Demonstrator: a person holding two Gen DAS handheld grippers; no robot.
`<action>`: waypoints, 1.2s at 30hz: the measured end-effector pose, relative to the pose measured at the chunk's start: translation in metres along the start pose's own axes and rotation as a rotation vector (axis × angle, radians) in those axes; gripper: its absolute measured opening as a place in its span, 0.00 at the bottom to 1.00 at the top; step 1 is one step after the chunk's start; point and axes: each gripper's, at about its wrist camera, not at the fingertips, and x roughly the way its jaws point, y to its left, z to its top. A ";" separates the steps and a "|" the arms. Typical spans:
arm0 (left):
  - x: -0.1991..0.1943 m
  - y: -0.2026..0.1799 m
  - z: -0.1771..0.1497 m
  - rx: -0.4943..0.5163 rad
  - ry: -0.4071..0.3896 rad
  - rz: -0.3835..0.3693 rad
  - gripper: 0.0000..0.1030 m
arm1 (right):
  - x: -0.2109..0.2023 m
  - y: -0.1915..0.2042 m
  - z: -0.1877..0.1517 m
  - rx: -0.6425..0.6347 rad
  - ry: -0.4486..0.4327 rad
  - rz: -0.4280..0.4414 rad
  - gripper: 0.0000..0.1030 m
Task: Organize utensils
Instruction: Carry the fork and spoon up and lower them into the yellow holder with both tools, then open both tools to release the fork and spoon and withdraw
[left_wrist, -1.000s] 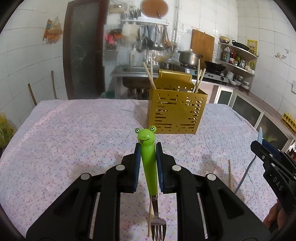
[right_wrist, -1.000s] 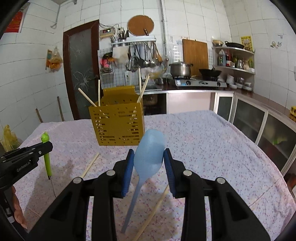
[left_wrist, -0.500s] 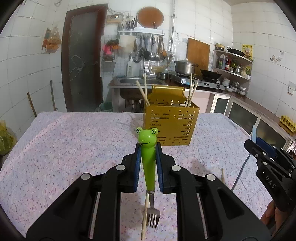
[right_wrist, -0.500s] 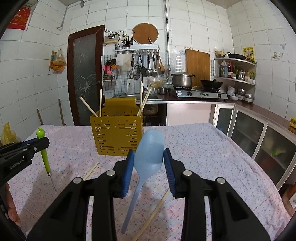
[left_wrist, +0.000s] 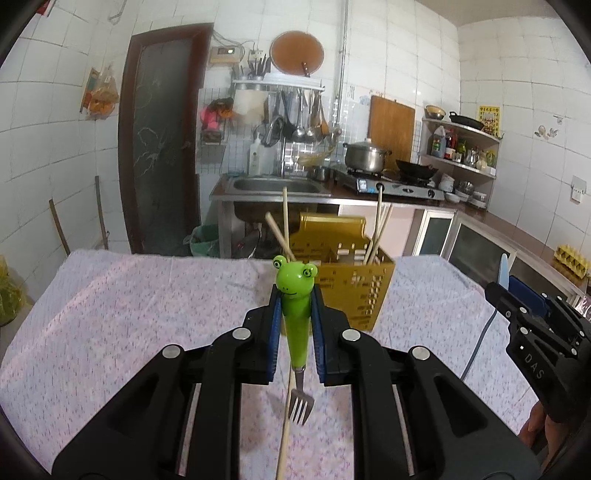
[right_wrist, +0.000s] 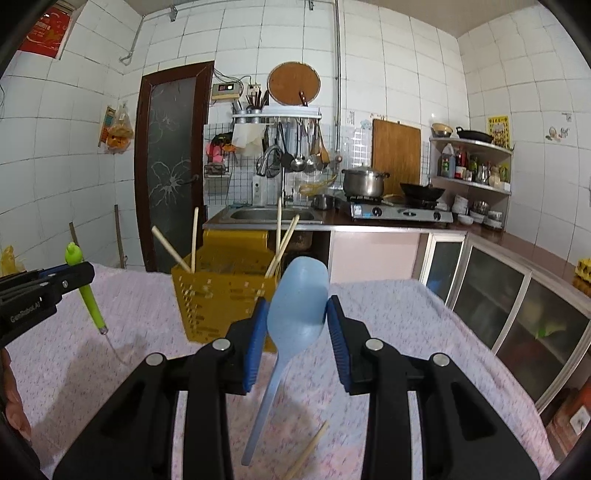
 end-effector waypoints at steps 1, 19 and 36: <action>0.001 0.000 0.005 -0.001 -0.005 -0.004 0.14 | 0.002 -0.001 0.005 -0.002 -0.005 -0.001 0.32; 0.062 -0.009 0.145 -0.010 -0.212 -0.037 0.14 | 0.094 0.020 0.126 -0.071 -0.177 -0.005 0.32; 0.151 0.010 0.084 -0.022 -0.040 0.019 0.42 | 0.173 0.029 0.075 -0.065 0.015 0.020 0.40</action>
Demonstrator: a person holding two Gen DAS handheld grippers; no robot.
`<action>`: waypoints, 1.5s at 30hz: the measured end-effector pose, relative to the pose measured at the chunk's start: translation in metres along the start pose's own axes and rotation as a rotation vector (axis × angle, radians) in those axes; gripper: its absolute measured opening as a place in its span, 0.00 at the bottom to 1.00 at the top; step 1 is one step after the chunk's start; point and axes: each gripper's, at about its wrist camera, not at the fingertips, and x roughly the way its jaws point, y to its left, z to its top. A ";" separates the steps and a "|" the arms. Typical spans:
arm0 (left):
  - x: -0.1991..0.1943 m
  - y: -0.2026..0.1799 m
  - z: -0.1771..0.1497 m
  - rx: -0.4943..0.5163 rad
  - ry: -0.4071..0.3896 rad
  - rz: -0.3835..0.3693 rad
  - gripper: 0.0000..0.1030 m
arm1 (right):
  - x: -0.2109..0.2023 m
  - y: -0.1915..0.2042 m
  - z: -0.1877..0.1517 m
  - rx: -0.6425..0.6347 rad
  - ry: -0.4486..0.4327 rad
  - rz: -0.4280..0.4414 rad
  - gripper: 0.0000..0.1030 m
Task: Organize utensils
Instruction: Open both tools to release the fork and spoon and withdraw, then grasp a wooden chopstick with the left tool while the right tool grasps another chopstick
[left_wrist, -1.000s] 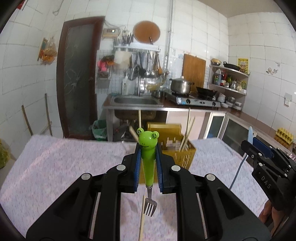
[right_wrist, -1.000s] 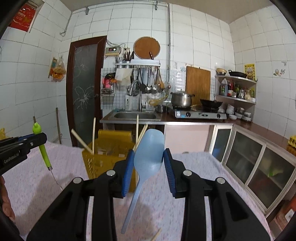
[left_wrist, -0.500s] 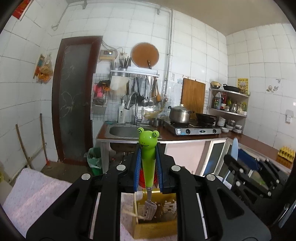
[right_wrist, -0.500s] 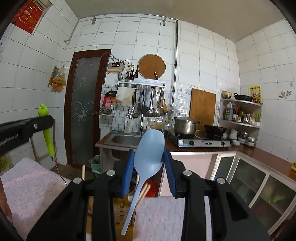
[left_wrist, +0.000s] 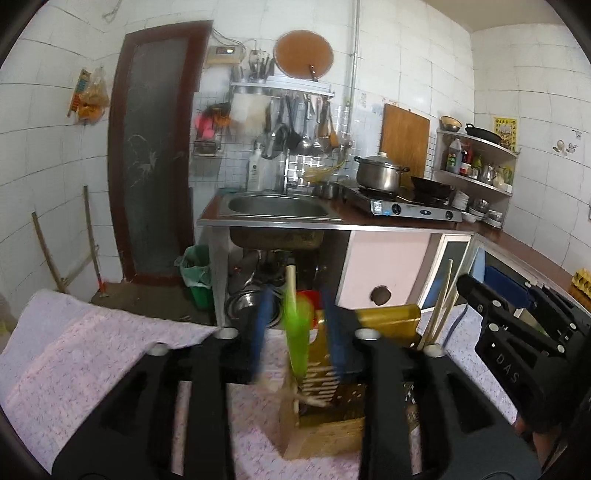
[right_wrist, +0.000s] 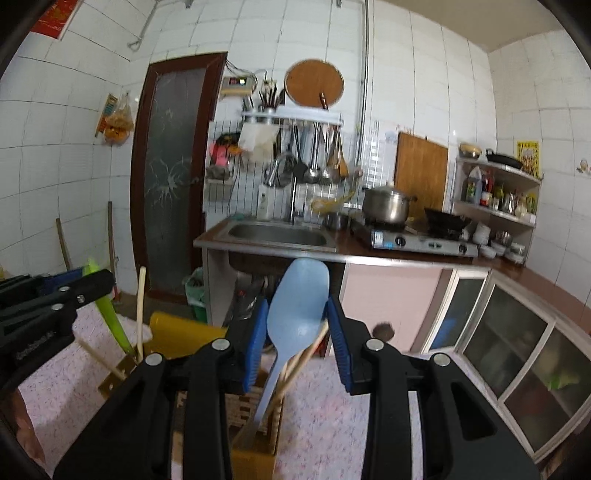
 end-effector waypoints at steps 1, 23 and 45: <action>-0.010 0.005 0.000 -0.005 -0.013 0.008 0.53 | -0.005 -0.002 -0.002 0.005 0.011 -0.005 0.44; -0.111 0.059 -0.090 0.012 0.189 0.124 0.95 | -0.095 -0.043 -0.116 0.173 0.297 -0.087 0.80; -0.017 0.028 -0.174 0.079 0.508 0.092 0.95 | -0.065 -0.046 -0.198 0.228 0.570 -0.199 0.79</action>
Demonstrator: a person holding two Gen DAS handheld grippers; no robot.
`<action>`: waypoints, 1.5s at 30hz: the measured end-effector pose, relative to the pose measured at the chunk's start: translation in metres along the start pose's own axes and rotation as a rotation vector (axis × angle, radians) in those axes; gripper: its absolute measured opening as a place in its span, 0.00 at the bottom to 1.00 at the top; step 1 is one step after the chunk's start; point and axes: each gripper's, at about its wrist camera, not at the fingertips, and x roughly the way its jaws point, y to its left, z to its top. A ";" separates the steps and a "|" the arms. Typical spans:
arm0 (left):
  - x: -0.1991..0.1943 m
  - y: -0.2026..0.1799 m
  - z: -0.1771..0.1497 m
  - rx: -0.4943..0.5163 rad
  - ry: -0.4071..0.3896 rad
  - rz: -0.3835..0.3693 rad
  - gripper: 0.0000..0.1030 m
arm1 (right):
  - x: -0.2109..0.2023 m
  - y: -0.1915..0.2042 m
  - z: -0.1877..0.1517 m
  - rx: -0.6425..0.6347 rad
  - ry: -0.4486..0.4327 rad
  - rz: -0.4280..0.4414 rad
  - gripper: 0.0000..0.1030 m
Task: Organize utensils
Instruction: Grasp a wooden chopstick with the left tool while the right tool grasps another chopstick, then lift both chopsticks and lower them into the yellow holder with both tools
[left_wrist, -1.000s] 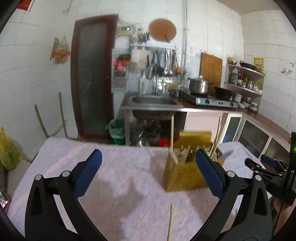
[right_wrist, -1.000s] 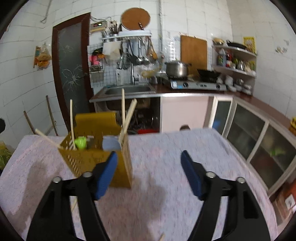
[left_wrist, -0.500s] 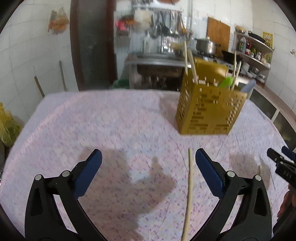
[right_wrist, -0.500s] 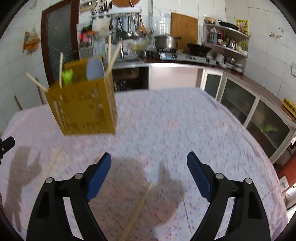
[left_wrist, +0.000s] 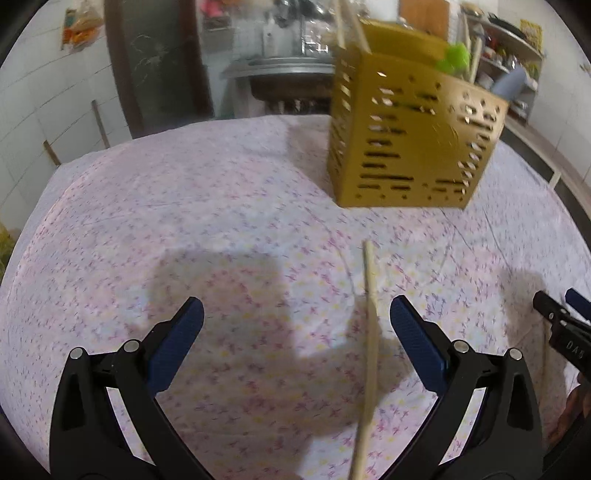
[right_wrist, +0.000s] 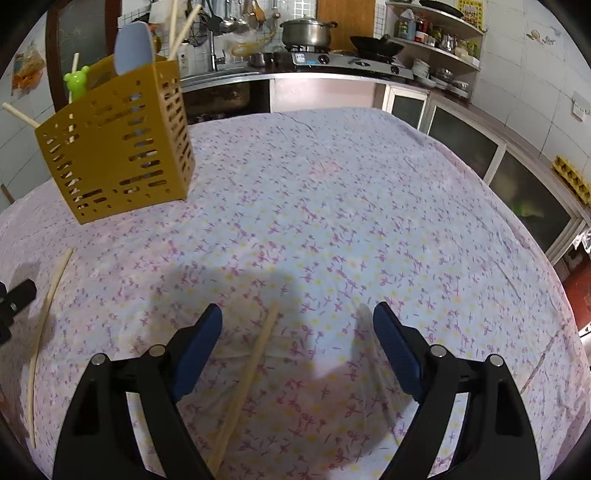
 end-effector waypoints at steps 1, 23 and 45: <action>0.004 -0.005 0.000 0.016 0.013 0.003 0.95 | 0.001 -0.001 -0.001 0.007 0.005 0.006 0.79; 0.028 -0.016 0.019 0.050 0.076 -0.073 0.20 | 0.004 0.031 0.007 -0.057 0.022 0.090 0.10; -0.072 0.006 -0.003 -0.055 -0.188 -0.060 0.05 | -0.077 0.026 0.017 -0.036 -0.257 0.232 0.05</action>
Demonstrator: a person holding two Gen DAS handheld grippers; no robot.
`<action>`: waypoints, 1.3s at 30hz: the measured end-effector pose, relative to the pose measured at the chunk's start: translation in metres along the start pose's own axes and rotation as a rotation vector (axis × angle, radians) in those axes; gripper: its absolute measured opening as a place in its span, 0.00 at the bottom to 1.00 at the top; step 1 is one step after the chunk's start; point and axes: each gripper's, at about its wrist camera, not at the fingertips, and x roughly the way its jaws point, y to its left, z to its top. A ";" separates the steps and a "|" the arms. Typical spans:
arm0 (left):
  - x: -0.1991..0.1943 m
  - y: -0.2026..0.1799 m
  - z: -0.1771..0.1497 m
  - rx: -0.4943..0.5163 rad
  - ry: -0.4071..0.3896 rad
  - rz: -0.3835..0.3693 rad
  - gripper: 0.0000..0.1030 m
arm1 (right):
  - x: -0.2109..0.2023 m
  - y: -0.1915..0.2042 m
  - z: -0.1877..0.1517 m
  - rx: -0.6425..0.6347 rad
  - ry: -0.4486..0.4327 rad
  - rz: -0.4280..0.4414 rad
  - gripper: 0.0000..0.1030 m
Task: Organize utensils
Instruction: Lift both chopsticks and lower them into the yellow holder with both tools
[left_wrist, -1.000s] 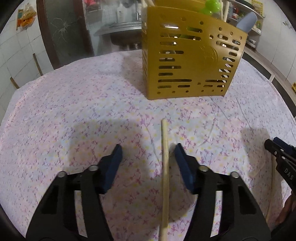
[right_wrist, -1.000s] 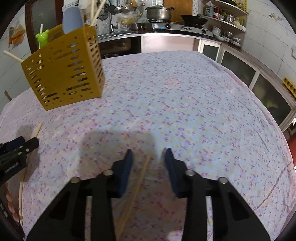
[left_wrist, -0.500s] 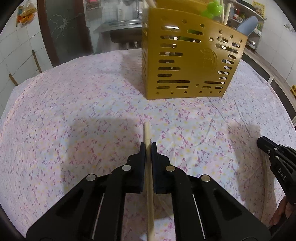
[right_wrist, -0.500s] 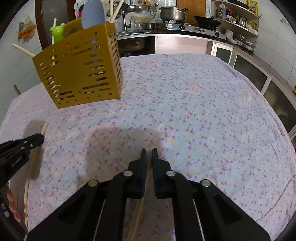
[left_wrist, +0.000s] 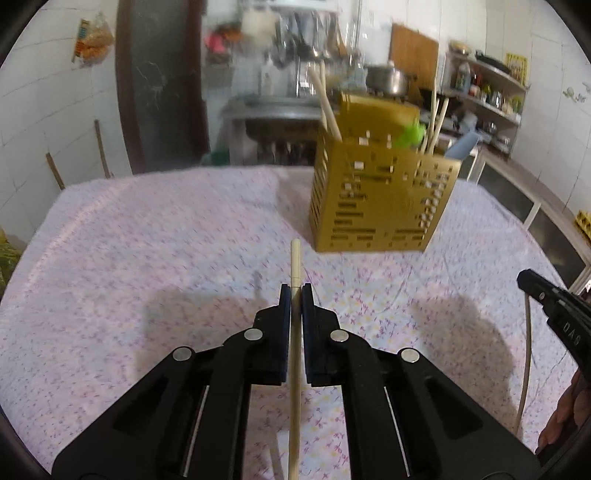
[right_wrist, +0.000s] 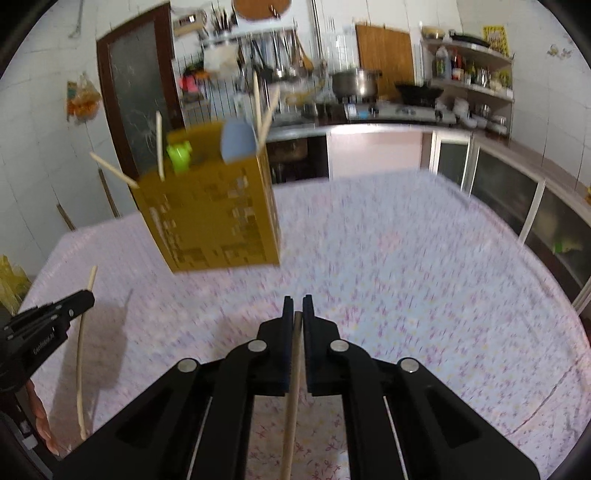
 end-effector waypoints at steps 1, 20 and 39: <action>-0.005 0.002 0.000 -0.007 -0.015 0.000 0.05 | -0.007 0.001 0.003 -0.002 -0.029 0.002 0.05; -0.005 0.027 -0.005 -0.060 0.005 0.010 0.05 | 0.022 0.002 -0.017 -0.047 0.105 -0.021 0.06; 0.031 0.022 -0.019 -0.037 0.115 0.039 0.05 | 0.064 0.004 -0.040 -0.068 0.277 -0.064 0.07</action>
